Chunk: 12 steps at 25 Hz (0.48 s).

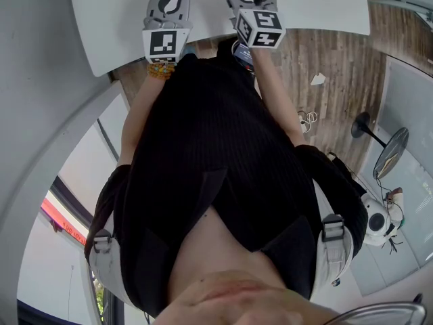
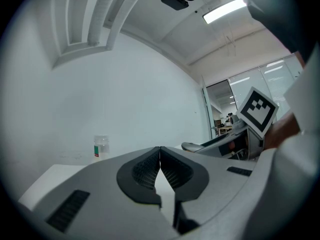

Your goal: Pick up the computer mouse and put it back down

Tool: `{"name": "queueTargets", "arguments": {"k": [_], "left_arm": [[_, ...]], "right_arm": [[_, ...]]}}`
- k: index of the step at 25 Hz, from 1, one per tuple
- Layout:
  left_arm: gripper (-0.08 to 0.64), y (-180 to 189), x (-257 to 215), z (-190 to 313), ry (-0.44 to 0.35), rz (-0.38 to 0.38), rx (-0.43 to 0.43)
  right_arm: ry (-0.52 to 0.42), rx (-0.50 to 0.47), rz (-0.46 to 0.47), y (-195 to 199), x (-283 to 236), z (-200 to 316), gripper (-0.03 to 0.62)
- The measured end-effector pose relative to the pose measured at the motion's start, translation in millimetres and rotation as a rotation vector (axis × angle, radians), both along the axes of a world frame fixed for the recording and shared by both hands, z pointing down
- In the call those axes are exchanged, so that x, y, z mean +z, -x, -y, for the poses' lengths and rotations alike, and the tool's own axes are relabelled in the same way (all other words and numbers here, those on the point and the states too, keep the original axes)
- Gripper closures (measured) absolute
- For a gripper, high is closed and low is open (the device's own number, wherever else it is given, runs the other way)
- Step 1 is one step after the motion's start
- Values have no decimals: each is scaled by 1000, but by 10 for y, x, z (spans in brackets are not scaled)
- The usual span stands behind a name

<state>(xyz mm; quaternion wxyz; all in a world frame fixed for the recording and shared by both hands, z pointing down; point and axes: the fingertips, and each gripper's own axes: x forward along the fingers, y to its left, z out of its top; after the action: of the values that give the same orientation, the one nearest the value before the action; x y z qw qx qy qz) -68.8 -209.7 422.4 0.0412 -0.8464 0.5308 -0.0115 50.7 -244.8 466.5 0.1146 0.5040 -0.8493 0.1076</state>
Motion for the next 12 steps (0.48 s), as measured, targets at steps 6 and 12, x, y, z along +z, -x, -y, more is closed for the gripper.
{"name": "queueTargets", "arguments": {"k": [6, 12], "left_arm": [[546, 28, 3, -7, 3, 0, -7], [546, 62, 10, -2, 5, 5, -19]], "right_arm": [[125, -39, -11, 58, 403, -20, 311], [187, -41, -62, 44, 724, -42, 311]]}}
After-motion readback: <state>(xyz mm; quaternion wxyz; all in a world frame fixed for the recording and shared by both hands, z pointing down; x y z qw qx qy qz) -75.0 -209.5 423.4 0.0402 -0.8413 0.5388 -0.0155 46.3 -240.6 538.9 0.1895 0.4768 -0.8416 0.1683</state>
